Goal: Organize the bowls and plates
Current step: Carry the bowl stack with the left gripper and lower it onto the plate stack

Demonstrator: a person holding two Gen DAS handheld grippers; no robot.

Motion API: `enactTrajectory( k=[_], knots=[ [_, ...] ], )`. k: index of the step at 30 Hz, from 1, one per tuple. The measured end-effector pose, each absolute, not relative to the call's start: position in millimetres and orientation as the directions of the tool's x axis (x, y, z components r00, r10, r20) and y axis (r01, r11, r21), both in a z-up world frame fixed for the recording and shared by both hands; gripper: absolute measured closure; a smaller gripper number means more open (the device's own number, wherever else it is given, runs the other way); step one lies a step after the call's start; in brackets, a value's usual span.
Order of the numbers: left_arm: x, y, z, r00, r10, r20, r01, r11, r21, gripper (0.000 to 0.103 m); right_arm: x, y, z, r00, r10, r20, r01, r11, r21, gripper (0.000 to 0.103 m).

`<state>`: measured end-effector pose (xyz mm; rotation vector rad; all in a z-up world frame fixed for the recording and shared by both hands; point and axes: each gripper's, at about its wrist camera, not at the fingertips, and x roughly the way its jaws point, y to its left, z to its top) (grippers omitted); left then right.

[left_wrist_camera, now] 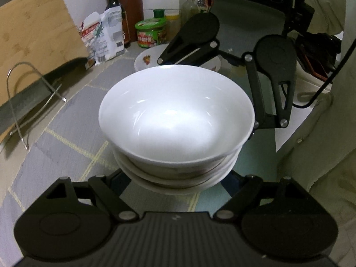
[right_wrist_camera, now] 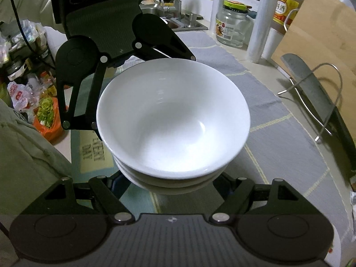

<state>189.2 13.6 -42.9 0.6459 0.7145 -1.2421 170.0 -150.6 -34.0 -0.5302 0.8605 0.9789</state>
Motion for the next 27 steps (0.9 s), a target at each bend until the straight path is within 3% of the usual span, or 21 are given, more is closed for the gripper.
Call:
enactTrajectory(
  k=[27],
  knots=[
    [186.0, -119.6, -38.6, 0.19, -0.627, -0.755, 0.981, 0.154, 0.119, 0.018, 170.1, -284.1, -16.8, 0.357, 0.452, -0.818, -0.852, 0.516, -0.087, 0.02]
  ],
)
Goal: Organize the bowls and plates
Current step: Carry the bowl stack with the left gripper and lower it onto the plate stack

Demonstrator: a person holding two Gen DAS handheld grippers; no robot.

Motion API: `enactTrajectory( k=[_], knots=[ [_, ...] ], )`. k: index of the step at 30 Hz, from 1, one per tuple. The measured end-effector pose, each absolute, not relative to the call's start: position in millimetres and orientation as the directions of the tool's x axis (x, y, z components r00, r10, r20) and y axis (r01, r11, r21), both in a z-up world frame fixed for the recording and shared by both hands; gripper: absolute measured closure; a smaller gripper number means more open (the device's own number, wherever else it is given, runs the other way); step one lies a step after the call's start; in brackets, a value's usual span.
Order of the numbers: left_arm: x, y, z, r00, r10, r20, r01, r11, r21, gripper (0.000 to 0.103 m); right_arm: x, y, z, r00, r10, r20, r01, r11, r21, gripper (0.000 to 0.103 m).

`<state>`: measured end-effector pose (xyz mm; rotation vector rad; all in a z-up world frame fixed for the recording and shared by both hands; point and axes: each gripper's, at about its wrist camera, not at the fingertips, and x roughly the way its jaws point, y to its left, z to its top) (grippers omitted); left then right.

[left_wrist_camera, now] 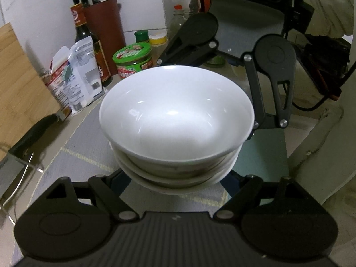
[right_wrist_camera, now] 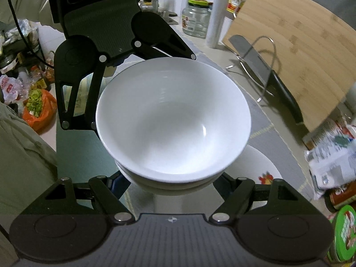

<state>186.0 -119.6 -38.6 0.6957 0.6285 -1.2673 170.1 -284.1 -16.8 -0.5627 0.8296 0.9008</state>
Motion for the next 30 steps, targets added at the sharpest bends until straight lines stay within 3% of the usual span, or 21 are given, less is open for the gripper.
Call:
enactTrajectory(
  k=[30],
  knots=[
    [227.4, -188.2, -66.7, 0.132, -0.631, -0.764, 0.991, 0.087, 0.099, 0.018, 193.7, -345.8, -40.8, 0.367, 0.376, -0.851, -0.806, 0.585, -0.089, 0.02]
  ],
)
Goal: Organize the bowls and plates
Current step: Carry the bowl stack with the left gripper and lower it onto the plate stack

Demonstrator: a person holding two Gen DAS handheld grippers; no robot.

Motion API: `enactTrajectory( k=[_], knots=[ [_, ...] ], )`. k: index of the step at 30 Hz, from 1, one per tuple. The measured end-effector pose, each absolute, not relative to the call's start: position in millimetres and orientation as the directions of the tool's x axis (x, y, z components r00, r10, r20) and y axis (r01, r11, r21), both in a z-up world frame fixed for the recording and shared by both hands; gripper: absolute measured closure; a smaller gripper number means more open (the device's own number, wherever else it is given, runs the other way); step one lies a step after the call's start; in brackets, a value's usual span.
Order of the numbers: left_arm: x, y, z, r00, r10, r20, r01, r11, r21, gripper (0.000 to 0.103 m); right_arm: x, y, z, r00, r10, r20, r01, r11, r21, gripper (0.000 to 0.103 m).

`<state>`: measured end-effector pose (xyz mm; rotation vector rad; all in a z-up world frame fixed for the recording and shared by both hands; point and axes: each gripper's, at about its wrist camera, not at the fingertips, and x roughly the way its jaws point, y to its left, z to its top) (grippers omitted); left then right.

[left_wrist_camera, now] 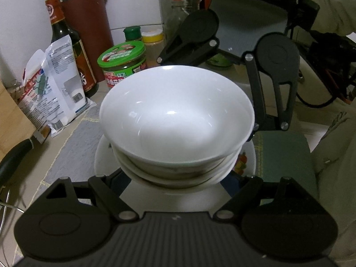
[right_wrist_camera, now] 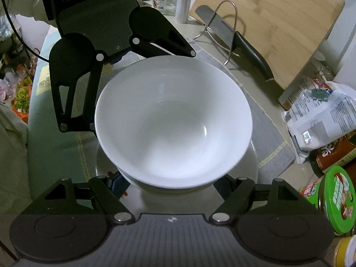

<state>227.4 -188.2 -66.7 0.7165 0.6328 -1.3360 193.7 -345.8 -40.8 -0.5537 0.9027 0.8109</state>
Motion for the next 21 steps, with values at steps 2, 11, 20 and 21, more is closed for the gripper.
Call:
enactTrajectory(
  k=[2, 11, 20, 21],
  knots=[
    [229.2, -189.6, -67.7, 0.127, -0.631, -0.765, 0.992, 0.087, 0.094, 0.018, 193.8, -347.2, -41.7, 0.365, 0.372, -0.853, -0.805, 0.587, -0.088, 0.02],
    [233.0, -192.0, -70.0, 0.12, -0.632, -0.766, 0.993, 0.085, 0.086, 0.018, 193.9, -347.2, -43.7, 0.365, 0.358, -0.86, -0.801, 0.592, -0.094, 0.02],
    [235.7, -192.7, -69.7, 0.114, -0.632, -0.767, 0.993, 0.088, 0.075, 0.017, 190.5, -347.5, -42.0, 0.368, 0.358, -0.858, -0.798, 0.595, -0.094, 0.02],
    [235.6, -192.4, -69.6, 0.114, -0.632, -0.767, 0.993, 0.089, 0.074, 0.017, 190.7, -347.5, -42.9, 0.368, 0.359, -0.858, -0.798, 0.596, -0.093, 0.02]
  ],
)
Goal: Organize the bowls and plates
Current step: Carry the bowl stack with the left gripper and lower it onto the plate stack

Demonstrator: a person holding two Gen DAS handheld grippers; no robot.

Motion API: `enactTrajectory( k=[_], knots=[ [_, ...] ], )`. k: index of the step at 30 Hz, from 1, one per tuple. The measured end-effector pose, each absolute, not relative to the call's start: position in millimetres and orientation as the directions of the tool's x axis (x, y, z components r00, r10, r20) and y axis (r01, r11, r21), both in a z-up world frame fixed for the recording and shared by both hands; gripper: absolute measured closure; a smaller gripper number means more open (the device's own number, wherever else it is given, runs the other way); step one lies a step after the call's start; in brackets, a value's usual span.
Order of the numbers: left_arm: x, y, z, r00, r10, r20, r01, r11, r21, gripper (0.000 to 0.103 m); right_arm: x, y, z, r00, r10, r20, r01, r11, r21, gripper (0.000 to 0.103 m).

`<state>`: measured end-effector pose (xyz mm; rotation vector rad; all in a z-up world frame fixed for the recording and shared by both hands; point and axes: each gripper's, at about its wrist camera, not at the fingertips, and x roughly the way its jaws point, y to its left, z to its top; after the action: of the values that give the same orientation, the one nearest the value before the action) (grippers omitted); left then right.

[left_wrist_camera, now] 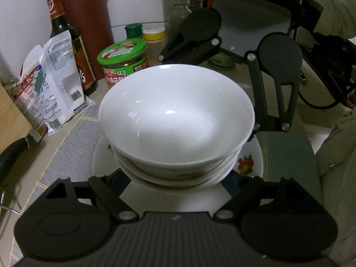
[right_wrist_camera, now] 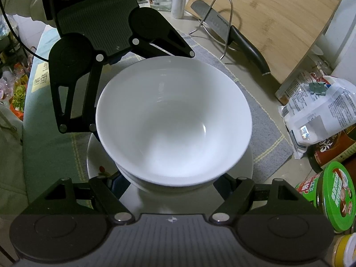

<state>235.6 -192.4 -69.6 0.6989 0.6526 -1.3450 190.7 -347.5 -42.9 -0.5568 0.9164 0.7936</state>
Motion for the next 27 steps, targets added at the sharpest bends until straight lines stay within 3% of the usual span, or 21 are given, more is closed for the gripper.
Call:
enactTrajectory(
  k=[6, 13, 27],
  knots=[
    [237.1, -192.8, -70.3, 0.12, -0.63, -0.767, 0.992, 0.109, 0.066, 0.016, 192.9, -350.3, -44.2, 0.375, 0.364, -0.853, -0.787, 0.611, -0.085, 0.018],
    [231.7, -190.3, -68.1, 0.155, -0.638, -0.755, 0.988, 0.106, 0.113, 0.006, 188.2, -349.6, -39.3, 0.395, 0.389, -0.832, -0.785, 0.613, -0.086, 0.001],
    [211.6, -168.4, -54.0, 0.344, -0.649, -0.679, 0.937, 0.284, 0.203, 0.006, 180.7, -351.7, -33.4, 0.434, 0.38, -0.817, -0.776, 0.618, -0.124, 0.0]
  ],
)
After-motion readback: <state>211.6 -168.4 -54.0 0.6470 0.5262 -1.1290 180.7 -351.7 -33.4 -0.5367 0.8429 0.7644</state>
